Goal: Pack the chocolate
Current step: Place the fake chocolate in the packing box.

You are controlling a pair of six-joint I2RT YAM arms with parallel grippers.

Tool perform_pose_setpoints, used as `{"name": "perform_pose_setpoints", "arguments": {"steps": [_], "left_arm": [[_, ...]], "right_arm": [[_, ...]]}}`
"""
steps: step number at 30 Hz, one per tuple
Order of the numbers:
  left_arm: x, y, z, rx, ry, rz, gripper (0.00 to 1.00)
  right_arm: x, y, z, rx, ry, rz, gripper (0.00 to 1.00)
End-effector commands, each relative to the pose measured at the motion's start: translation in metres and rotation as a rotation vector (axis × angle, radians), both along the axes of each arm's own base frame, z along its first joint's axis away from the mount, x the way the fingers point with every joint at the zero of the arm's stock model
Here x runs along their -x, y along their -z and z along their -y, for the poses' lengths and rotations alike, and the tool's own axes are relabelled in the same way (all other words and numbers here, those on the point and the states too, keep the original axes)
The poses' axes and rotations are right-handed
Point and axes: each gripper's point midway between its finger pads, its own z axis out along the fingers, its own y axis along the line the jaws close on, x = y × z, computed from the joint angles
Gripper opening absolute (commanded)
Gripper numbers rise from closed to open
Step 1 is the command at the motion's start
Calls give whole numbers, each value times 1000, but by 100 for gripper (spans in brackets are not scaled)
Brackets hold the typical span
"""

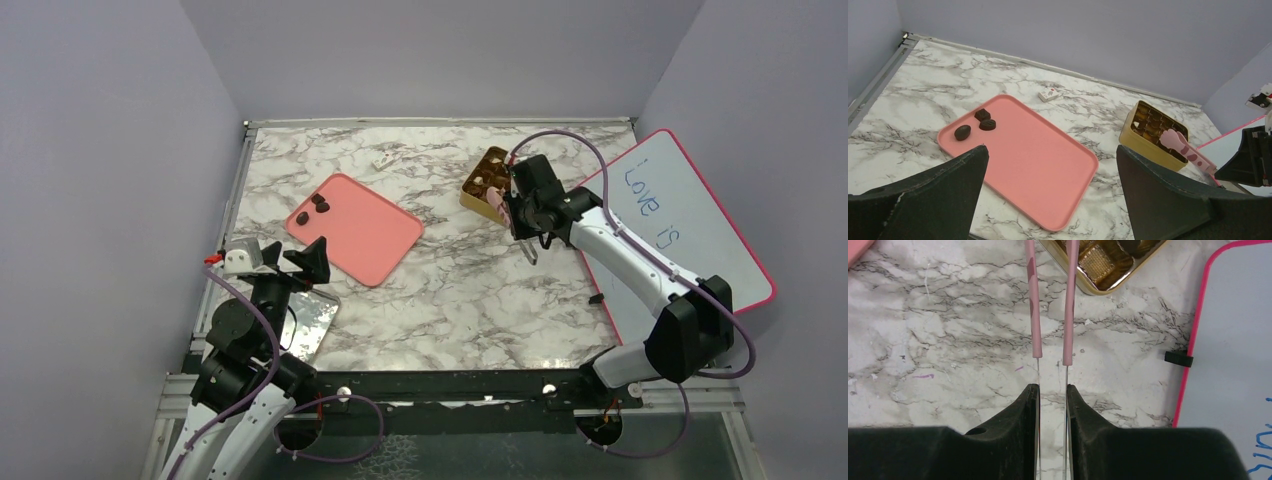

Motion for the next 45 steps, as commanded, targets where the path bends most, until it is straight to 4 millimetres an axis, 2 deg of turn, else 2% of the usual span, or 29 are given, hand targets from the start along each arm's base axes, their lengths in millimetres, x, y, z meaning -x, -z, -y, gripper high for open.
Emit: {"name": "perform_pose_setpoints", "arguments": {"steps": [1, 9, 26, 40, 45], "left_arm": [[0, -5, 3, 2, 16, 16, 99], [0, -5, 3, 1, 14, 17, 99], [-1, -5, 3, 3, 14, 14, 99], [-2, -3, 4, -1, 15, 8, 99], [-3, -3, 4, -3, 14, 5, 99]], "right_arm": [[-4, 3, 16, 26, 61, 8, 24], [-9, 10, 22, 27, 82, 2, 27], [-6, 5, 26, 27, 90, 10, 35], [-5, -5, 23, 5, 77, 24, 38], [-4, -17, 16, -36, 50, 45, 38]]}}
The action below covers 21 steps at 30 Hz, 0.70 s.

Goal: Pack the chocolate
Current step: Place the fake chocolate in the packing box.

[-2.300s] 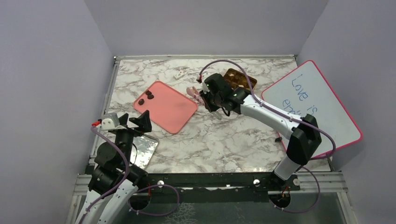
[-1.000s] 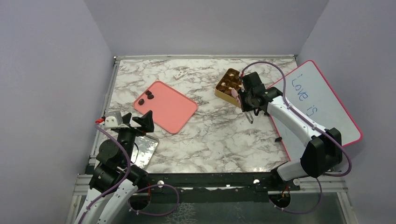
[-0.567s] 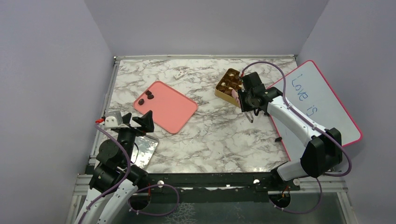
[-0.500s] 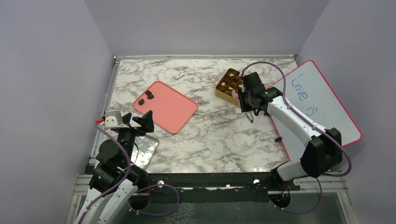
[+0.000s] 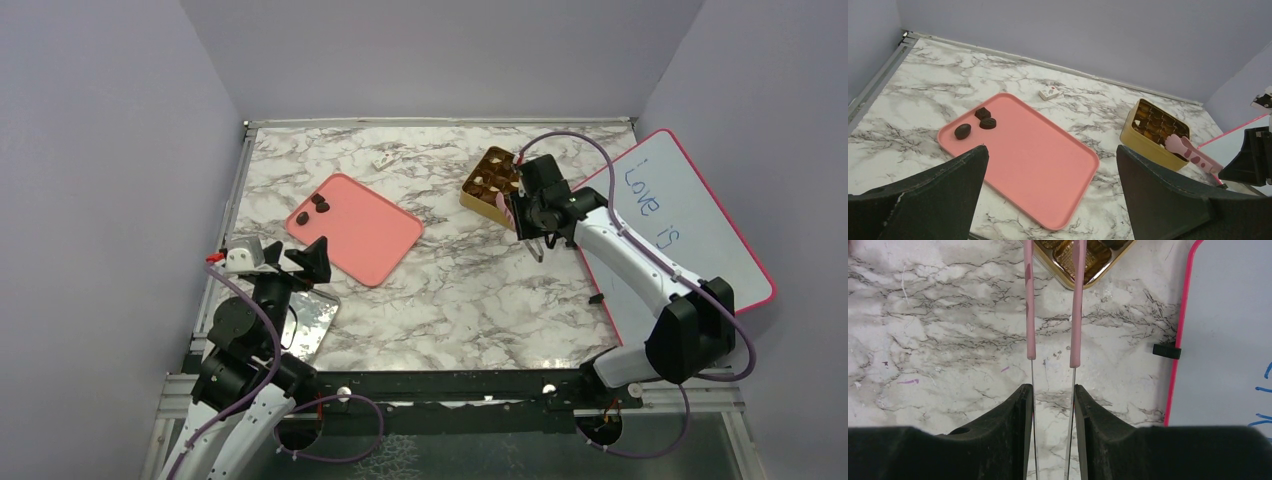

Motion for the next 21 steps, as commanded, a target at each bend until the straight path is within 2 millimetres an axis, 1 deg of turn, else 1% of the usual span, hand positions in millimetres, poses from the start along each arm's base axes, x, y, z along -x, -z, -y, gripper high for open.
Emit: {"name": "perform_pose_setpoints", "arguments": {"steps": [1, 6, 11, 17, 19, 21], "left_arm": [[-2, -4, 3, 0, 14, 10, 99], [-4, -3, 5, -4, 15, 5, 99], [-5, -3, 6, -4, 18, 3, 99], [-6, -2, 6, -14, 18, -1, 99], [-6, -2, 6, -15, 20, -2, 99], [-6, -2, 6, -13, 20, -1, 99]], "right_arm": [[-1, -27, -5, -58, -14, 61, 38], [3, -42, -9, -98, -24, 87, 38], [13, -41, -14, -142, -40, 72, 37], [28, -46, -33, -234, -95, 95, 37], [33, -43, -42, -260, -115, 90, 37], [42, -35, -53, -273, -147, 70, 37]]}}
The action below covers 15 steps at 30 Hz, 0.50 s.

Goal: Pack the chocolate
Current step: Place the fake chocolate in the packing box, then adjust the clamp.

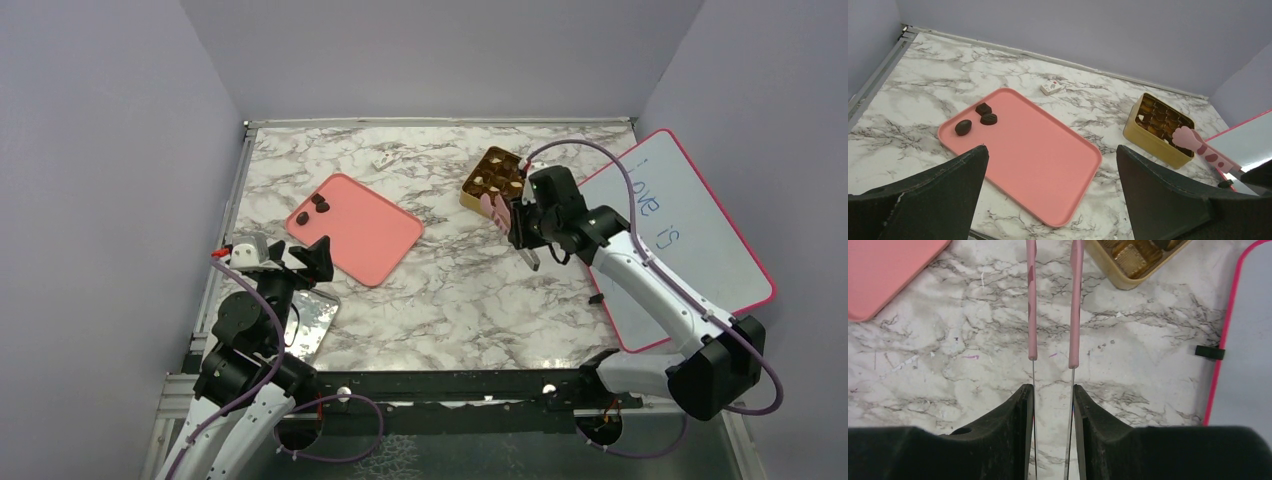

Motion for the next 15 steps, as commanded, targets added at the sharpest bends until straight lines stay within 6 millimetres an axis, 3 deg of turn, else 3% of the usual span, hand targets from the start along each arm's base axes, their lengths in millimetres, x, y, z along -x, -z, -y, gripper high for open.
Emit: {"name": "perform_pose_setpoints", "arguments": {"steps": [1, 10, 15], "left_arm": [[-1, -8, 3, 2, 19, 27, 99], [0, -8, 2, 9, 15, 31, 99], [0, -8, 4, 7, 22, 27, 99]], "right_arm": [[14, 6, -31, -78, -68, -4, 37], [36, 43, -71, -60, -138, -12, 38], [42, 84, -75, 57, -134, -26, 38]]}}
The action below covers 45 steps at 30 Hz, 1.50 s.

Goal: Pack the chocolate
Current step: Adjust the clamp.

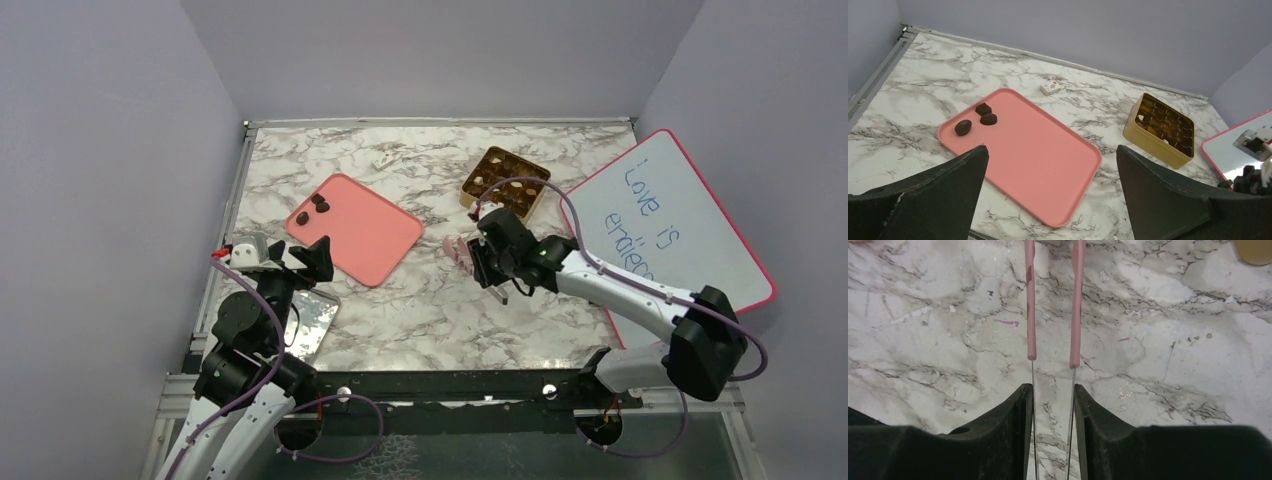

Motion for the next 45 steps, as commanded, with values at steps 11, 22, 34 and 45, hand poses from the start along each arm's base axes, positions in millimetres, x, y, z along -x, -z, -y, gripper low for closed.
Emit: {"name": "perform_pose_setpoints", "arguments": {"steps": [11, 22, 34, 45], "left_arm": [[3, -10, 0, 16, 12, 40, 99], [2, -11, 3, 24, 21, 34, 99], [-2, -6, 17, 55, 71, -28, 99], [-11, 28, 73, 16, 314, -239, 98]], "right_arm": [[5, 81, -17, 166, 9, 32, 44], [7, 101, -14, 207, 66, 20, 45], [8, 111, -16, 206, 68, 6, 43], [-3, 18, -38, 94, -123, 190, 38]]}}
